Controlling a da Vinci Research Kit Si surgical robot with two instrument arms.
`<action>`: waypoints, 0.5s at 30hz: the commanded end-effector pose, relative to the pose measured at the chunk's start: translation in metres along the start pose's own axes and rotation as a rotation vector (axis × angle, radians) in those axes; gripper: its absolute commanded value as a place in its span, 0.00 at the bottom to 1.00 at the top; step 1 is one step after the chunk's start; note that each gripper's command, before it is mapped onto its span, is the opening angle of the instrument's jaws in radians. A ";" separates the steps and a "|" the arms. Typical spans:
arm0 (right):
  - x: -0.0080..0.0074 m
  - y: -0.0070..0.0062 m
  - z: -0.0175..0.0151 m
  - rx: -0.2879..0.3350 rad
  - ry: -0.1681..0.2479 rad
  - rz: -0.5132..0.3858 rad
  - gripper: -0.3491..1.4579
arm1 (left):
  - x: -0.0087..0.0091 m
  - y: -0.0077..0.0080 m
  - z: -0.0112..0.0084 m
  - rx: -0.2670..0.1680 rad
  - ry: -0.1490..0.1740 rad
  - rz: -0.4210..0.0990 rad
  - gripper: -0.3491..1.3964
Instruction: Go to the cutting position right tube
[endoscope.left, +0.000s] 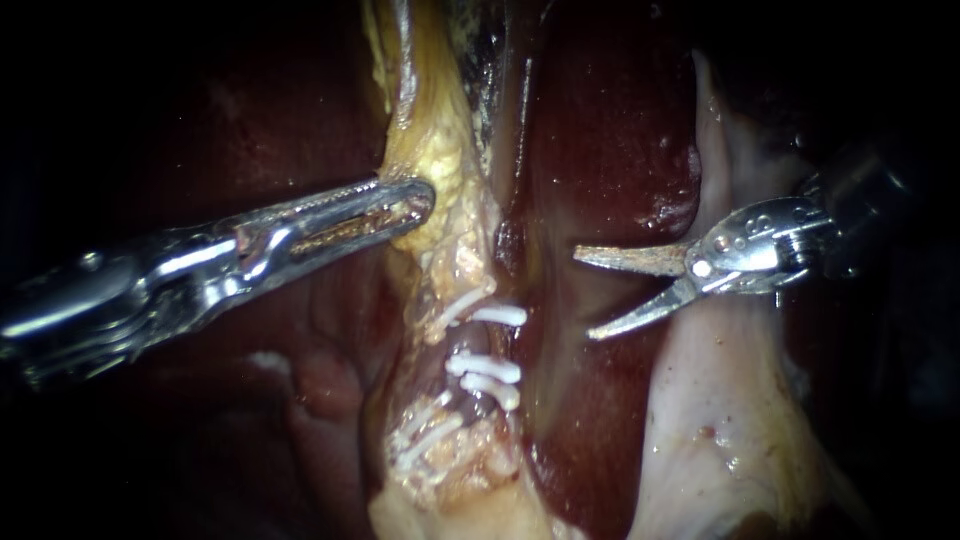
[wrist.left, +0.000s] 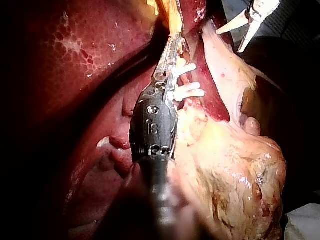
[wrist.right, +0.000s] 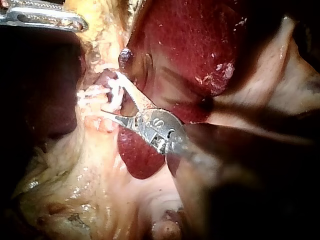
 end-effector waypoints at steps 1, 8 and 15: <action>0.0000 0.0000 0.0000 -0.003 -0.001 0.000 0.99 | 0.0000 0.0000 0.0000 0.000 0.000 0.000 0.00; -0.0009 -0.0012 0.0014 0.059 0.005 -0.013 0.99 | -0.0012 0.0001 -0.0012 0.011 0.008 -0.005 0.00; -0.0036 -0.0035 0.0059 0.156 -0.033 0.099 0.99 | -0.0045 0.0005 -0.0052 -0.002 -0.032 -0.022 0.00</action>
